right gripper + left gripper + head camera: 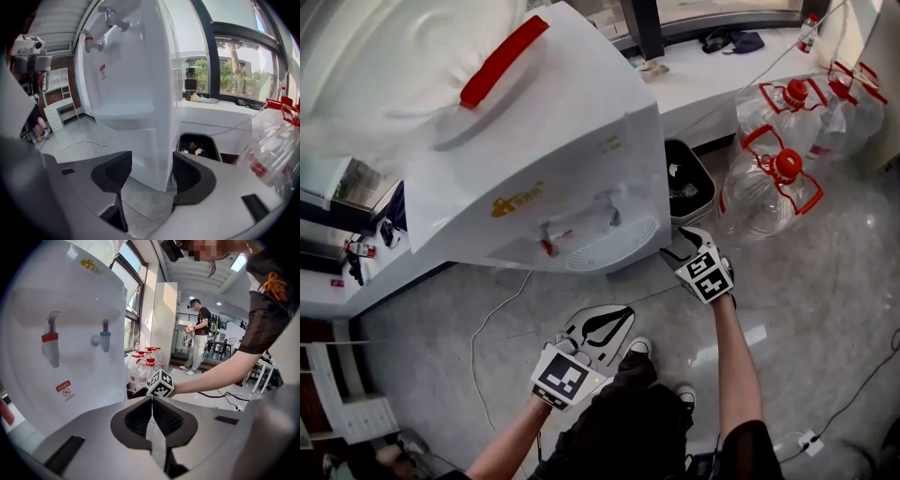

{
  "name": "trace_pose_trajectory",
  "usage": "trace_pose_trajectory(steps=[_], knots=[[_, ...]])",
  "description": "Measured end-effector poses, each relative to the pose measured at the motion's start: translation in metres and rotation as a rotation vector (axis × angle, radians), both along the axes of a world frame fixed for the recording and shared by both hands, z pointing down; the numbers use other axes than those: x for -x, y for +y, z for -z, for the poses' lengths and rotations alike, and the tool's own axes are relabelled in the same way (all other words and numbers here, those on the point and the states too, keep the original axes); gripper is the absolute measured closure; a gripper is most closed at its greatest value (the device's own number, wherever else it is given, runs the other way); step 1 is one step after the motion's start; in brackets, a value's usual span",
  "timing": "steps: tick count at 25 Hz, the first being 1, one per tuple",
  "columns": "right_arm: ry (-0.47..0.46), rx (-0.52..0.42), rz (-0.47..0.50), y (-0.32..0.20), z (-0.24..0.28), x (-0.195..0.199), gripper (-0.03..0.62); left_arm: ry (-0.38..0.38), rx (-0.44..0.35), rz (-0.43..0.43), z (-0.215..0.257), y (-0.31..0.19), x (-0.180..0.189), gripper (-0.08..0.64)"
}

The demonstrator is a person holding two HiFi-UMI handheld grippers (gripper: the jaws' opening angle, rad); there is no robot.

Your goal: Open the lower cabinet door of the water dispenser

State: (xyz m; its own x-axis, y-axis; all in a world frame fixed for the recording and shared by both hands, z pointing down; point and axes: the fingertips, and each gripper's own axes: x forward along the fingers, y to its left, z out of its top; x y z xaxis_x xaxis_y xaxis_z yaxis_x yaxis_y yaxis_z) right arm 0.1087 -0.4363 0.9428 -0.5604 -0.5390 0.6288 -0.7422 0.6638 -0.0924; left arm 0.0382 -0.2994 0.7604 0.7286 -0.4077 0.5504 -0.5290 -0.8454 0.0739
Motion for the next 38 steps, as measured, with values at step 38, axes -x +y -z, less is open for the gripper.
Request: trace_pose_trajectory(steps=[38], knots=[[0.109, 0.152, -0.010, 0.073, -0.009, 0.010, 0.339, 0.007, 0.085, 0.109, 0.023, 0.027, 0.045, 0.540]])
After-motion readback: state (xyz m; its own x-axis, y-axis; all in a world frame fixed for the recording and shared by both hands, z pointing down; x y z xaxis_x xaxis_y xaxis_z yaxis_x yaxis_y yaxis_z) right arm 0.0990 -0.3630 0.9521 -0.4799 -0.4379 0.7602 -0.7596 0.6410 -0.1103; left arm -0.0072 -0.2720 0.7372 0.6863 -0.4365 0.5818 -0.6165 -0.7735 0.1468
